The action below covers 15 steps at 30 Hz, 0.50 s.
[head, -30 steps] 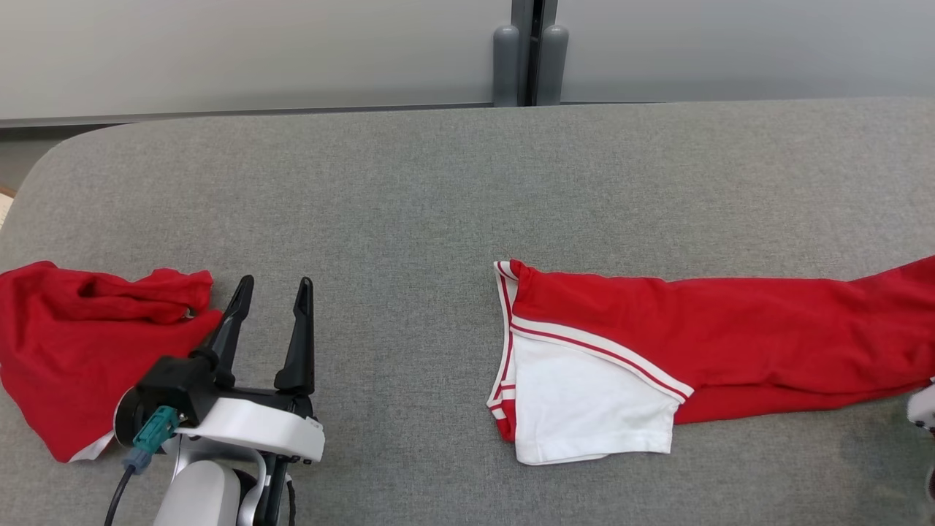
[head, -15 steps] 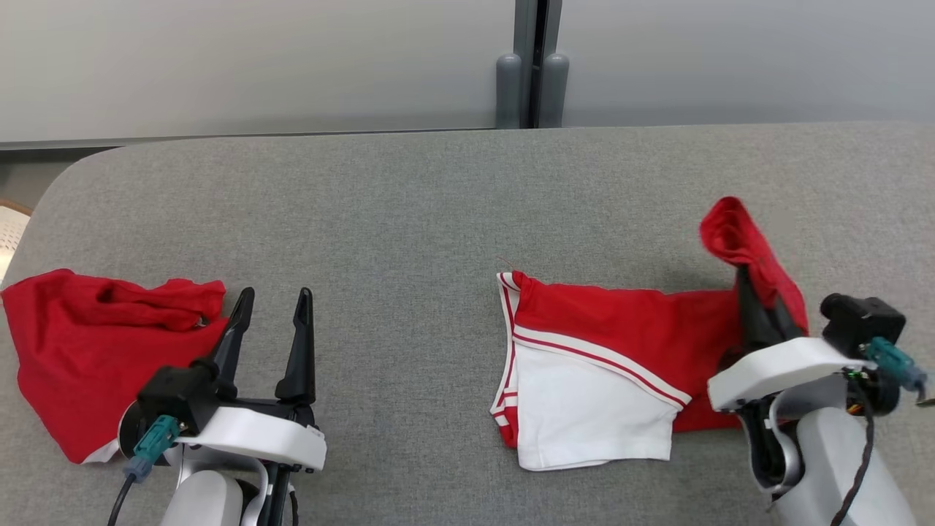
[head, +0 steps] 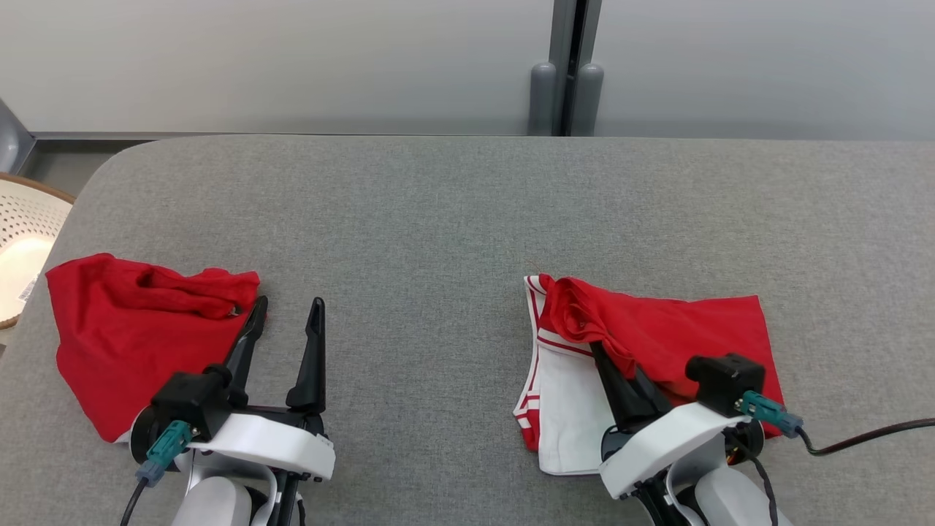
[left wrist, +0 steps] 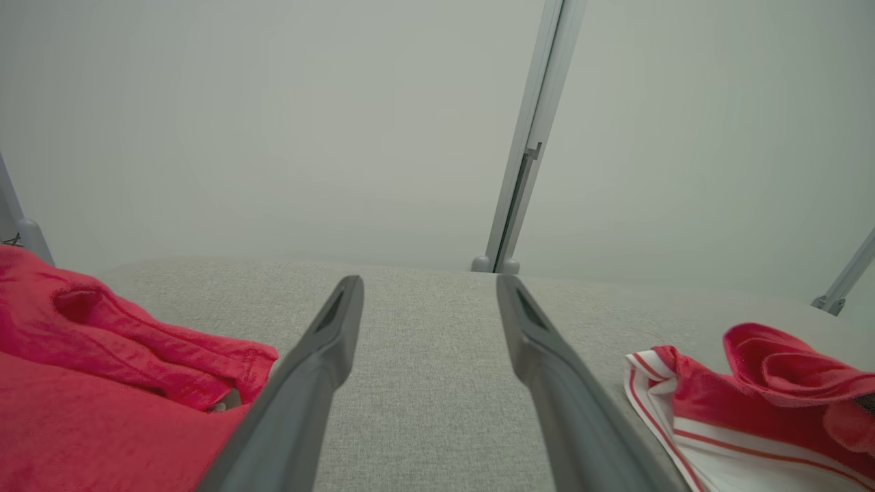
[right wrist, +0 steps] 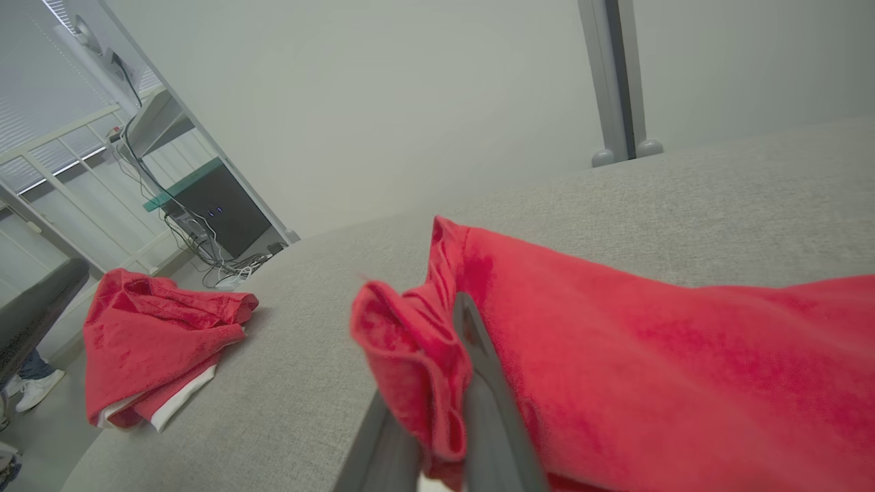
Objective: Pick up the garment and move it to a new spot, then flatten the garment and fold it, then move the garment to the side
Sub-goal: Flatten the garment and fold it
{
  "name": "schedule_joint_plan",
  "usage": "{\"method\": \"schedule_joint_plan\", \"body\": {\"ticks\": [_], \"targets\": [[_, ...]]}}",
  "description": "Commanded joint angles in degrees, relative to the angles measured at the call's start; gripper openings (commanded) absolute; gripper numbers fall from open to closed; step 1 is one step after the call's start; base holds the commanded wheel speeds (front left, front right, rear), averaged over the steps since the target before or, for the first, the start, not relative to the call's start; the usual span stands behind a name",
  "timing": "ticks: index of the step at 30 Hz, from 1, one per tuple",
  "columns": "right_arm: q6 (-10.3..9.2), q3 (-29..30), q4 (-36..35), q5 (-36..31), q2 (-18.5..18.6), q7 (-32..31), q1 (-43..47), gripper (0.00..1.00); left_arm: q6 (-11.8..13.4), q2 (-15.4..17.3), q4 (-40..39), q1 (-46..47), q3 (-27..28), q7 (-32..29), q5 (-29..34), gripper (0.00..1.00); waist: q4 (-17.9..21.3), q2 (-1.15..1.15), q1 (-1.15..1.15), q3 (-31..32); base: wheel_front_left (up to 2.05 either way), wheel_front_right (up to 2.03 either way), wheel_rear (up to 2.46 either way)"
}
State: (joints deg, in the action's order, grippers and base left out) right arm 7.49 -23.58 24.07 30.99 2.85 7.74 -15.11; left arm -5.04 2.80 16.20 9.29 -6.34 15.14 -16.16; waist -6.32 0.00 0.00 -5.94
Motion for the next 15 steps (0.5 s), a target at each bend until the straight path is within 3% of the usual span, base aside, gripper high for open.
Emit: {"method": "schedule_joint_plan", "body": {"ticks": [1, 7, 8, 9, 15], "targets": [[-0.01, -0.6, 0.8, -0.3, 0.1, 0.8, 0.1, 0.0, 0.0, 0.2, -0.2, -0.1, -0.1, 0.0, 0.1, 1.0, -0.5, 0.0, 0.0, 0.0, 0.0, 0.0, 0.0], [-0.01, -2.8, 5.1, 0.5, 0.1, 1.9, -0.4, 0.02, 0.3, 0.2, 0.1, -0.6, -0.5, 0.0, -0.2, 1.0, -1.8, 0.0, 0.0, -0.3, 0.0, 0.0, 0.0], [-0.01, -3.4, 5.8, 0.4, 0.1, 1.8, -0.4, 0.8, 0.4, 0.2, 0.1, -0.5, -0.6, 0.0, -0.3, 1.0, -1.9, 0.0, 0.0, -0.3, 0.0, 0.0, 0.0], [-0.01, -4.3, 6.0, 1.1, 0.1, 1.5, -0.4, 1.0, 0.4, 0.2, 0.0, -0.5, -0.7, 0.0, -0.4, 1.0, -2.1, 0.0, 0.0, -0.4, 0.0, 0.0, 0.0], [-0.01, -14.7, 5.0, 8.6, 0.2, -1.5, -1.1, 1.0, 0.6, 0.2, 0.0, -0.5, -0.9, 0.0, -0.7, 1.0, -2.5, 0.0, 0.0, -0.9, 0.0, 0.0, 0.0]]}}
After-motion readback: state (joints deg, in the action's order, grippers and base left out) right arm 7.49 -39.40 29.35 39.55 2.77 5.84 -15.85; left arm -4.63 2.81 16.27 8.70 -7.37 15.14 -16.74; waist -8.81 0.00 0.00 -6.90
